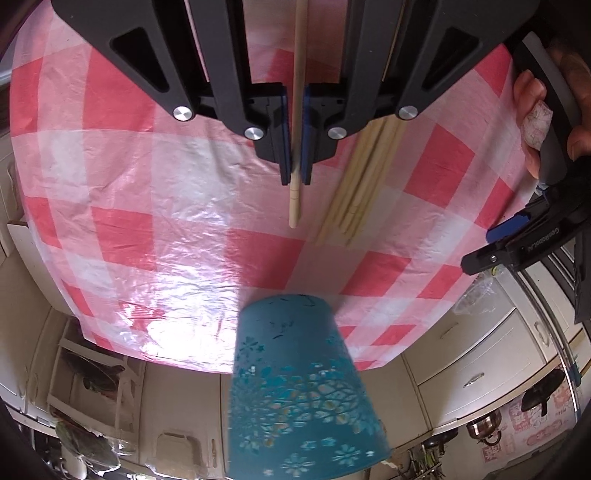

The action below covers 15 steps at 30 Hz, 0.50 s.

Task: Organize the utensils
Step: 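Move the open right tool back to the chopsticks and grasp one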

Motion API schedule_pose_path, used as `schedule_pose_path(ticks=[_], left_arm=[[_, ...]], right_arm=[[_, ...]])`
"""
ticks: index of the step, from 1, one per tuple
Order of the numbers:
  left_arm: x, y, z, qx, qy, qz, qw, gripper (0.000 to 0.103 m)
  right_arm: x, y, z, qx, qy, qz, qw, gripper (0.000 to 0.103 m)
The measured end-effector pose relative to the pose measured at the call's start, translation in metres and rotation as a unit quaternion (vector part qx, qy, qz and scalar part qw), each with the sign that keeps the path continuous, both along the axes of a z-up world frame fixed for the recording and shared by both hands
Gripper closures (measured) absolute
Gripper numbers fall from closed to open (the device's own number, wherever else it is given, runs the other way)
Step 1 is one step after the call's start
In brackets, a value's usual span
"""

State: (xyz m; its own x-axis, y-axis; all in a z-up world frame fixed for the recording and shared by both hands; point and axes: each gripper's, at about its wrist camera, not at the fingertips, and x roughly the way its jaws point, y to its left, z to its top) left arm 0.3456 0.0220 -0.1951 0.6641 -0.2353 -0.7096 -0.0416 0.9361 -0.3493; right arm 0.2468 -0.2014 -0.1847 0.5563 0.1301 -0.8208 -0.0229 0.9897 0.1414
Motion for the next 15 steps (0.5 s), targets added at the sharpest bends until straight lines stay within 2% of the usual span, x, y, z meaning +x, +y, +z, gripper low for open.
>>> schedule_pose_path(ticks=[3, 9, 14, 15], left_arm=[[0.001, -0.003, 0.0, 0.01, 0.003, -0.005, 0.9999, 0.022], [0.0, -0.024, 0.006, 0.065, 0.014, -0.032, 0.9973, 0.02], [-0.02, -0.048, 0.016, 0.068, 0.02, -0.078, 0.9945, 0.021], [-0.022, -0.053, 0.016, 0.073, 0.024, -0.088, 0.9932, 0.026]], right_arm=[[-0.001, -0.006, 0.0, 0.001, -0.001, 0.002, 1.0, 0.097], [-0.004, -0.014, -0.002, 0.023, -0.005, 0.01, 1.0, 0.097], [-0.005, -0.02, -0.003, 0.046, -0.007, 0.011, 0.999, 0.097], [-0.005, -0.021, -0.003, 0.051, -0.007, 0.011, 0.999, 0.097]])
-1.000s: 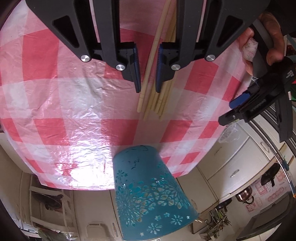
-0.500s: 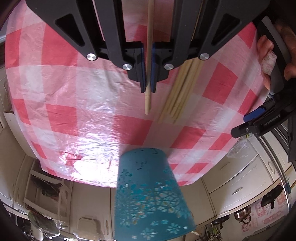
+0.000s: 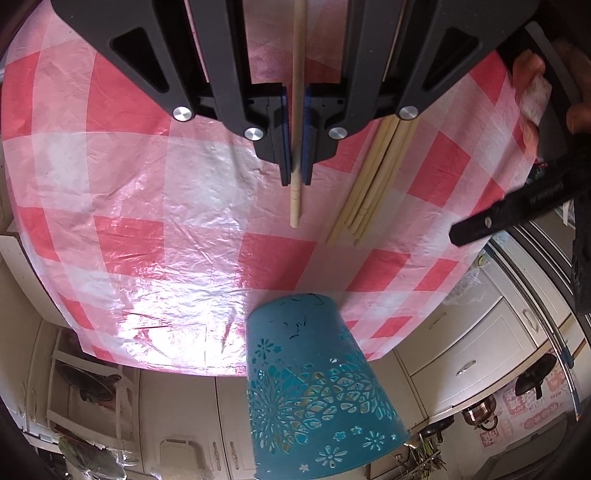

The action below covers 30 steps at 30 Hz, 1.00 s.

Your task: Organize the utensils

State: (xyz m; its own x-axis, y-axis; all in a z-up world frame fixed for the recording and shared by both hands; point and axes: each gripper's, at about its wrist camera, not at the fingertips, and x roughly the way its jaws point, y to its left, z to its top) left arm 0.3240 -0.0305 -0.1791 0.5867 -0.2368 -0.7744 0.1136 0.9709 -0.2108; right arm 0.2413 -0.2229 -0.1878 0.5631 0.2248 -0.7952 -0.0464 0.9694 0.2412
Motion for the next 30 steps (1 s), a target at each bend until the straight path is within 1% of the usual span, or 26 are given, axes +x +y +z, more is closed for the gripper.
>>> schedule_pose_path(ticks=[1, 3, 4, 8, 9, 11, 12, 15, 16, 17, 19, 21, 23, 25, 27, 28, 30], left_arm=[[-0.002, -0.007, -0.001, 0.008, 0.009, -0.014, 0.9998, 0.031], [-0.002, -0.017, -0.005, 0.021, 0.021, -0.03, 0.9991, 0.036], [-0.003, -0.022, -0.007, 0.029, 0.027, -0.036, 0.9986, 0.037], [-0.004, -0.039, -0.009, 0.057, 0.027, -0.043, 0.9971, 0.037], [-0.004, -0.042, -0.009, 0.064, 0.029, -0.041, 0.9967, 0.037], [-0.005, -0.048, -0.008, 0.062, 0.032, -0.046, 0.9965, 0.037], [-0.007, -0.052, -0.007, 0.068, 0.03, -0.05, 0.996, 0.037], [-0.011, -0.069, -0.005, 0.102, 0.014, -0.068, 0.9924, 0.037], [-0.012, -0.074, -0.006, 0.119, 0.013, -0.069, 0.9904, 0.037], [-0.011, -0.075, -0.006, 0.121, 0.009, -0.067, 0.9903, 0.038], [-0.01, -0.076, -0.005, 0.115, 0.012, -0.065, 0.9911, 0.045], [-0.008, -0.078, -0.004, 0.114, 0.015, -0.069, 0.9909, 0.046], [-0.008, -0.082, -0.003, 0.115, 0.02, -0.082, 0.9899, 0.054], [-0.006, -0.085, -0.002, 0.117, 0.025, -0.092, 0.9885, 0.067], [-0.004, -0.089, -0.001, 0.112, 0.034, -0.103, 0.9878, 0.077], [-0.004, -0.09, 0.0, 0.109, 0.041, -0.103, 0.9878, 0.079], [-0.001, -0.091, -0.002, 0.09, 0.054, -0.101, 0.9894, 0.079]], right_arm=[[0.0, -0.002, 0.0, 0.007, 0.0, 0.0, 1.0, 0.097], [-0.001, -0.006, -0.001, 0.022, 0.002, -0.001, 1.0, 0.097], [-0.001, -0.008, -0.001, 0.032, 0.003, -0.003, 0.999, 0.097], [0.0, -0.016, -0.002, 0.064, 0.007, -0.006, 0.998, 0.097], [0.0, -0.016, -0.002, 0.065, 0.007, -0.006, 0.998, 0.097], [0.0, -0.015, -0.001, 0.063, 0.006, -0.005, 0.998, 0.097], [-0.001, -0.015, -0.001, 0.063, 0.006, -0.005, 0.998, 0.097], [0.0, -0.015, -0.001, 0.063, 0.006, -0.004, 0.998, 0.097], [0.0, -0.014, -0.002, 0.063, 0.005, -0.004, 0.998, 0.097], [0.0, -0.014, -0.002, 0.062, 0.005, -0.004, 0.998, 0.097], [0.001, -0.014, -0.002, 0.063, 0.006, -0.004, 0.998, 0.097], [0.001, -0.013, -0.002, 0.061, 0.006, -0.004, 0.998, 0.097], [0.001, -0.011, -0.002, 0.054, 0.005, -0.003, 0.999, 0.097], [0.001, -0.008, -0.001, 0.042, 0.004, 0.0, 0.999, 0.097], [0.001, -0.005, 0.0, 0.03, 0.002, 0.002, 1.0, 0.097], [0.001, -0.004, 0.0, 0.027, 0.002, 0.003, 1.0, 0.097], [0.002, -0.004, -0.001, 0.028, 0.002, 0.002, 1.0, 0.097]])
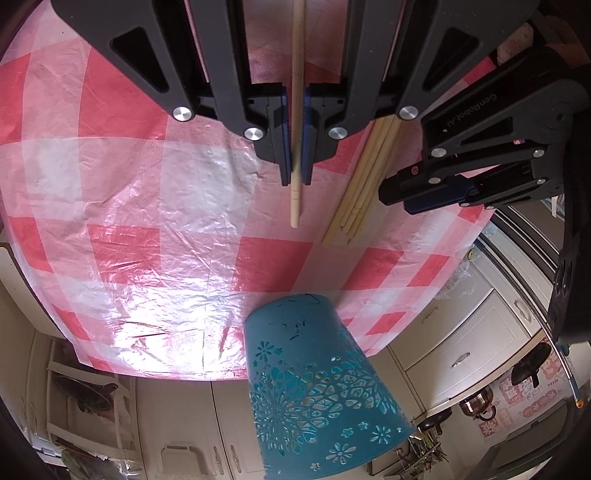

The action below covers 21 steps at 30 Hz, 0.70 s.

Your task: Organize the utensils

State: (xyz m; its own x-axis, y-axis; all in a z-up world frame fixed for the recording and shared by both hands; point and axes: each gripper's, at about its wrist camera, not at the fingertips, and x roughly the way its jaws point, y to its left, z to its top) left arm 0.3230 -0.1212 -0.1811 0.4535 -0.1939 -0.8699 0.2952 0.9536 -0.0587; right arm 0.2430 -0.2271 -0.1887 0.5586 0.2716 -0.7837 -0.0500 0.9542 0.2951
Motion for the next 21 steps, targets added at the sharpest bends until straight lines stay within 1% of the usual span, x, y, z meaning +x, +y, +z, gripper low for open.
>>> schedule_pose_path(ticks=[4, 11, 12, 13, 18, 20, 21], left_arm=[[0.0043, 0.0004, -0.0018, -0.029, 0.027, 0.006, 0.9992, 0.079], [0.0017, -0.0021, -0.0027, -0.022, 0.028, 0.0, 0.9994, 0.08], [0.0022, -0.0027, -0.0018, -0.021, 0.029, -0.001, 0.9994, 0.088], [0.0026, -0.0042, -0.0017, -0.018, 0.031, -0.003, 0.9993, 0.099], [0.0049, -0.0002, -0.0037, -0.033, 0.04, 0.002, 0.9986, 0.099], [0.004, -0.0039, -0.0036, -0.02, 0.034, -0.003, 0.9992, 0.099], [0.0035, -0.0081, -0.0032, -0.005, 0.028, -0.01, 0.9995, 0.099]], right_arm=[[0.0002, -0.0003, -0.0003, 0.002, 0.002, 0.001, 1.0, 0.097], [0.0004, 0.0018, 0.0005, -0.008, 0.002, 0.006, 1.0, 0.097], [0.0005, 0.0017, 0.0005, -0.008, 0.002, 0.006, 1.0, 0.097], [0.0006, 0.0016, 0.0004, -0.007, 0.002, 0.006, 1.0, 0.097], [0.0001, -0.0008, -0.0002, 0.001, 0.004, 0.006, 1.0, 0.097], [0.0003, 0.0004, 0.0, -0.005, 0.003, 0.007, 1.0, 0.097], [0.0002, 0.0014, 0.0001, -0.008, 0.003, 0.008, 1.0, 0.097]])
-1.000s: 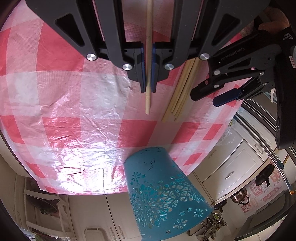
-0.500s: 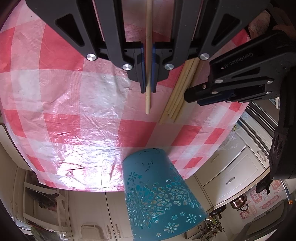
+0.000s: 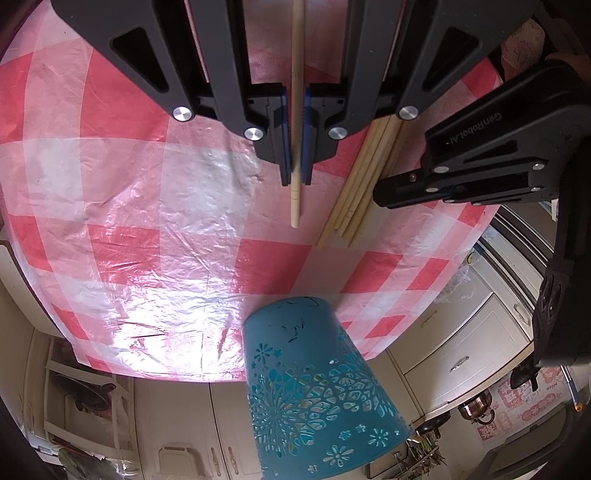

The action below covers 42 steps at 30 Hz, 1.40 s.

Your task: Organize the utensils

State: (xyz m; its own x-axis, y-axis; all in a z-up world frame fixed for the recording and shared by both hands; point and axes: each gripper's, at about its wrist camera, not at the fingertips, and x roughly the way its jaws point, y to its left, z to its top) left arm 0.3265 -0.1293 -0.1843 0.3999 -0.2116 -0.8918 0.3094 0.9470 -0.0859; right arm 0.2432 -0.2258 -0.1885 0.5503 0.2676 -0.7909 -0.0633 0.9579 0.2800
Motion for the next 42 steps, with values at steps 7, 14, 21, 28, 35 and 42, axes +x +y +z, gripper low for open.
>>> schedule_pose_path(ticks=[7, 14, 21, 28, 35, 42], left_arm=[[-0.011, 0.015, 0.023, -0.028, -0.045, 0.01, 0.9985, 0.103], [-0.034, 0.053, 0.127, -0.111, -0.196, 0.03, 0.9738, 0.103], [0.004, 0.057, 0.212, -0.175, -0.304, 0.047, 0.9353, 0.103], [0.061, 0.034, 0.229, -0.203, -0.31, 0.051, 0.9275, 0.103], [0.023, 0.041, 0.174, -0.18, -0.253, 0.047, 0.9495, 0.103], [-0.003, 0.034, 0.038, -0.111, -0.041, 0.009, 0.9929, 0.103]], right_arm=[[-0.002, 0.002, 0.0, -0.007, -0.005, 0.001, 1.0, 0.097], [-0.002, -0.004, -0.001, 0.016, -0.002, -0.004, 1.0, 0.097], [-0.003, -0.008, 0.0, 0.031, -0.001, -0.007, 0.999, 0.097], [-0.003, -0.012, -0.001, 0.049, 0.002, -0.009, 0.999, 0.097], [-0.003, -0.014, 0.0, 0.057, 0.005, -0.009, 0.998, 0.097], [-0.003, -0.012, 0.0, 0.051, 0.003, -0.01, 0.999, 0.097]])
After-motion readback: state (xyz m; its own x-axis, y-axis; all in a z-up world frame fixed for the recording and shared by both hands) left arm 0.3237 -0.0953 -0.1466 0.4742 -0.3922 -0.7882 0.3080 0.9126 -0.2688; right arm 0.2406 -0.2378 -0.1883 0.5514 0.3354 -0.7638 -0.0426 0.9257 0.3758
